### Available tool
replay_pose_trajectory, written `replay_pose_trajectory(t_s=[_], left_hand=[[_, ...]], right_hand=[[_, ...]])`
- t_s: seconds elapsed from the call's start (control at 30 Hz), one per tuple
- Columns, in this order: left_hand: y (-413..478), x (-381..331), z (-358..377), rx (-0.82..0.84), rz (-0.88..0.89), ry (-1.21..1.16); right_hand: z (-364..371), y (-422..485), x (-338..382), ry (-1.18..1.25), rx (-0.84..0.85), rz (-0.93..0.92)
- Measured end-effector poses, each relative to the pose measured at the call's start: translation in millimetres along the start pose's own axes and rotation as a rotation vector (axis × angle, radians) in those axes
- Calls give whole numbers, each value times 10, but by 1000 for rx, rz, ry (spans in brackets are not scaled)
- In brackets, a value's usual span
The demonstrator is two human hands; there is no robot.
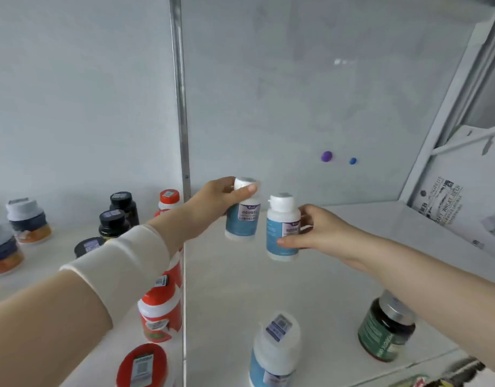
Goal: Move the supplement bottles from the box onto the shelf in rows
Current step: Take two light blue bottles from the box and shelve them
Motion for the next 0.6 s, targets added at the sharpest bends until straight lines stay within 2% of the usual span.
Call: replay_pose_trajectory(t_s=[0.1,0.2,0.43,0.6], left_hand=[[235,164,-52,-109,-76,77],[381,369,-149,-143,-171,186],[716,652,-292,-42,-223,585],[973,723,-311,2,-184,698]], right_hand=[[52,299,-29,-14,58,-5],[169,561,-40,-27,106,-7],[416,993,-29,-154,128,-36],[525,1190,12,-181,114,-15]])
Point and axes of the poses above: each hand's wrist, its own y-axis towards the middle knuckle, its own z-axis out of the palm, x = y × z, the point moved 1 cm from there along y, towards the middle knuckle, and after that the axes turned 9 degrees about z, right-handed, at the moved point
